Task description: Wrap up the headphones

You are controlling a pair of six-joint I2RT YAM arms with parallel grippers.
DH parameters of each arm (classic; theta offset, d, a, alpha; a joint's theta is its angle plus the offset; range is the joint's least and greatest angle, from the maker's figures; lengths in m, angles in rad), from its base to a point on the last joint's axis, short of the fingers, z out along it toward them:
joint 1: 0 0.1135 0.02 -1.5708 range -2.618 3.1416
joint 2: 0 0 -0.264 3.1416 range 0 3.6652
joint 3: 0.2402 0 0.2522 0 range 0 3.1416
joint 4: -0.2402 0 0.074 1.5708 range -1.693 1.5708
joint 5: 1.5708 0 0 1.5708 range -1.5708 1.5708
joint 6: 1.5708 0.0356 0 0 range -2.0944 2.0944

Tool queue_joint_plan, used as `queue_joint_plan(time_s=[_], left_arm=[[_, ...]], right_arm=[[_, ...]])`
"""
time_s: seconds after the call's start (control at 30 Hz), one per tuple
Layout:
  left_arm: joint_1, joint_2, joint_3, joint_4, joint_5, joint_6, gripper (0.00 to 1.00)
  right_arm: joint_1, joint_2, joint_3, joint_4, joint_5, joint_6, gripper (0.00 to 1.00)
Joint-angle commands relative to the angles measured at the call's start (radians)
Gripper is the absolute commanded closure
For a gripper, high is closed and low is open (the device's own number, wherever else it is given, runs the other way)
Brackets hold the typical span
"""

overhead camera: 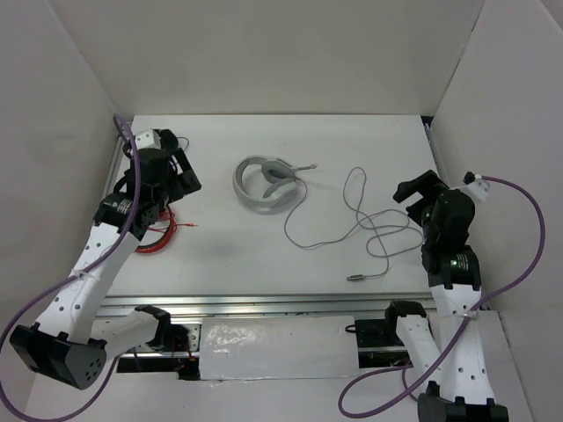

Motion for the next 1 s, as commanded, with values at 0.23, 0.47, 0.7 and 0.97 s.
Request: queue_joint_plan(time_s=[0.23, 0.47, 0.7, 0.97], left_arm=[[-0.001, 0.215, 0.037, 0.139, 0.147, 0.003, 0.01], [-0.032, 0.516, 0.213, 0.194, 0.231, 0.03, 0.01], [-0.046, 0.812, 0.405, 0.151, 0.257, 0.036, 0.01], [-0.072, 0.927, 0.43, 0.128, 0.248, 0.038, 0.14]], right_arm=[[0.015, -0.011, -0.037, 0.063, 0.002, -0.019, 0.0], [0.025, 0.023, -0.05, 0.083, -0.009, -0.034, 0.0], [0.031, 0.08, -0.058, 0.092, -0.006, -0.043, 0.0], [0.034, 0.112, -0.055, 0.089, 0.016, -0.054, 0.0]])
